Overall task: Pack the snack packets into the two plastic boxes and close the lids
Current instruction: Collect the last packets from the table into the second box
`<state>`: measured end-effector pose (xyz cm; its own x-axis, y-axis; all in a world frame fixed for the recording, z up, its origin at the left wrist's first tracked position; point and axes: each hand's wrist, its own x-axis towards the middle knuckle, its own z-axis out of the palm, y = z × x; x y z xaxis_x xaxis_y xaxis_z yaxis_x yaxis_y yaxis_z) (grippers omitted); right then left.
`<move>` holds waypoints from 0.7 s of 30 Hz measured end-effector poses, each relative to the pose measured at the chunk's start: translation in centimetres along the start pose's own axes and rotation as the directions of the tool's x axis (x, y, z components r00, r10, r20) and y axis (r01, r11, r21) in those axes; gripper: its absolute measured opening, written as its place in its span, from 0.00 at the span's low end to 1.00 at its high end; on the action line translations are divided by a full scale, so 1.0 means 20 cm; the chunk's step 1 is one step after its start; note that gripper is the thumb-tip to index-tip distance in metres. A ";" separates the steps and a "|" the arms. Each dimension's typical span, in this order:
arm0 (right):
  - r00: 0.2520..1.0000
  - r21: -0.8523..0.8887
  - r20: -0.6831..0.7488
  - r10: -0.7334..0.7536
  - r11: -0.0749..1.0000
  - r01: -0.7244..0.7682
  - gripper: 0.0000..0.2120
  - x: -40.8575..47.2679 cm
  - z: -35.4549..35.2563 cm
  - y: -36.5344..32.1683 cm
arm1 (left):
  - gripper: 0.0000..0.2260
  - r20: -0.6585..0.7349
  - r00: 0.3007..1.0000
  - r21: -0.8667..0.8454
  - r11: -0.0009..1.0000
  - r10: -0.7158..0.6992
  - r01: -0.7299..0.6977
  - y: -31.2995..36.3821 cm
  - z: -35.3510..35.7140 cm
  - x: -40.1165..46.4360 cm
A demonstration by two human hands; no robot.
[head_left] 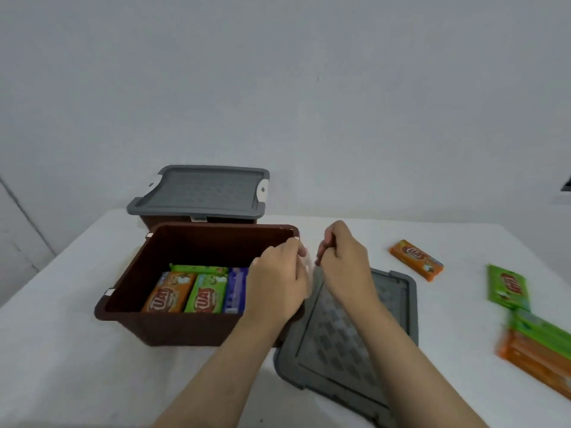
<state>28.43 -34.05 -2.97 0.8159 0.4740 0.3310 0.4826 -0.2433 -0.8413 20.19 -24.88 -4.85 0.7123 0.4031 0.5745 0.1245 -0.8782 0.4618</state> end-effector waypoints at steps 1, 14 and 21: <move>0.999 -0.044 -0.047 -0.006 0.999 0.004 0.13 -0.01 -0.10 0.05 | 0.05 -0.020 1.000 0.008 1.000 0.008 -0.008 0.09 0.06 0.00; 0.896 -0.390 -0.329 0.299 0.821 -0.418 0.09 -0.19 -1.19 0.81 | 0.17 0.485 0.874 0.071 0.997 -0.002 -0.037 0.82 1.01 0.20; 0.815 -0.769 0.123 0.566 0.574 -0.282 0.15 -0.27 -1.47 1.04 | 0.26 0.666 0.745 0.141 0.986 -0.031 -0.085 0.92 1.41 0.28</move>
<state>43.40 -66.59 -9.62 0.8990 0.3530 -0.2592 0.2912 -0.9239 -0.2480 45.87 -46.05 -12.20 0.9871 0.1562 -0.0362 0.1596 -0.9368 0.3112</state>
